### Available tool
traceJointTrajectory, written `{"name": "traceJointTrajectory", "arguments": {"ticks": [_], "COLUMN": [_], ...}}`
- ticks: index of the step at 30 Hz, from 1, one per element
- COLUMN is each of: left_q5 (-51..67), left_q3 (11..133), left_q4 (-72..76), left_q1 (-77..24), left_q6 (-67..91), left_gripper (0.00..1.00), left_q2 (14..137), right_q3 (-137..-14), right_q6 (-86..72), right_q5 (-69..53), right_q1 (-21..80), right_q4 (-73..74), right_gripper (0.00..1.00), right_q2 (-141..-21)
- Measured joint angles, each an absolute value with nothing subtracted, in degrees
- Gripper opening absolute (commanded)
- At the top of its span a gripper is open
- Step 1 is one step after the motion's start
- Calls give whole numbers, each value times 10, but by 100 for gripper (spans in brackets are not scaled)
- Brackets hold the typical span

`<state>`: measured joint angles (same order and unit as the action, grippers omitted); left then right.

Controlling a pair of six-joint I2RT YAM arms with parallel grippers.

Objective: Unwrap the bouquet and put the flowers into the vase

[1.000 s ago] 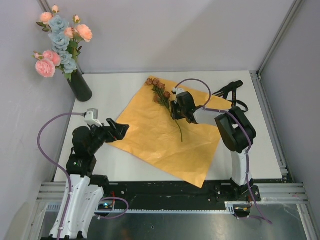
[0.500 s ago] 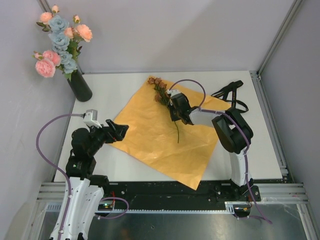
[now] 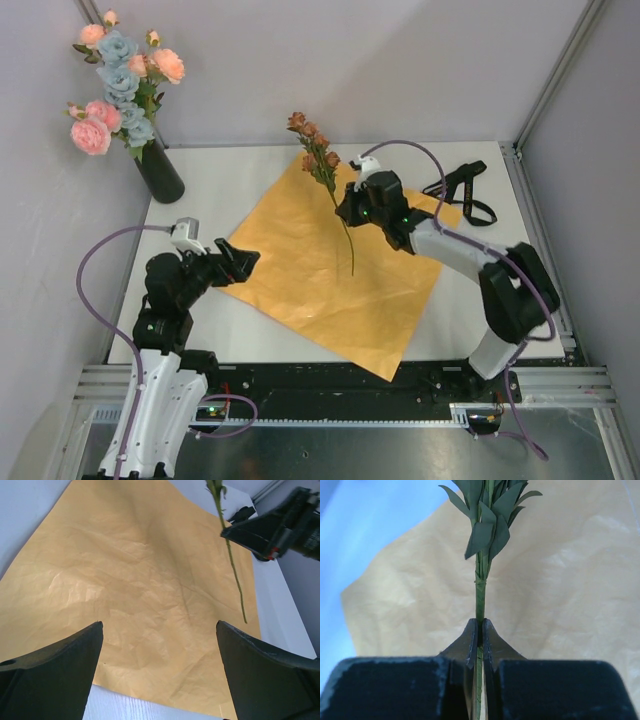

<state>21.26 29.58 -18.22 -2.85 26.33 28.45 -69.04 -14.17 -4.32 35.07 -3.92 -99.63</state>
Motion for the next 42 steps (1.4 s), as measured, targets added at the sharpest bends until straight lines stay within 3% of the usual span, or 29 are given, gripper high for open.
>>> {"name": "traceJointTrajectory", "arguments": {"ticks": [9,17,27,32,33,35,42], "left_q5": [276,309,289,284,282,280,255], "left_q3": [321,323,322,321,320,318,318], "left_q4": [-161,-31,52,60,61,63,63], "left_q1": [-38,-96,-180,-183,-183,-183,-186], "left_q6": [286,365,422,437,439,444,420], "left_gripper": [91,80,48,16,8,2,0], "left_q2": [302,308,323,329,330,331,331], "right_q3": [-481,-425,-424,-424,-424,-423,-420], "right_q6": [-216,-249,-253,-253,-253,-252,-246], "right_q5": [-108,-124,-86,-80,-79,-75,-50], "right_q1": [416,534,615,620,621,622,626], "right_q4": [-166,-255,-291,-293,-293,-291,-273], "right_gripper": [0,0,0,0,4,15,67], "right_q2": [-806,-721,-708,-708,-708,-708,-702]}}
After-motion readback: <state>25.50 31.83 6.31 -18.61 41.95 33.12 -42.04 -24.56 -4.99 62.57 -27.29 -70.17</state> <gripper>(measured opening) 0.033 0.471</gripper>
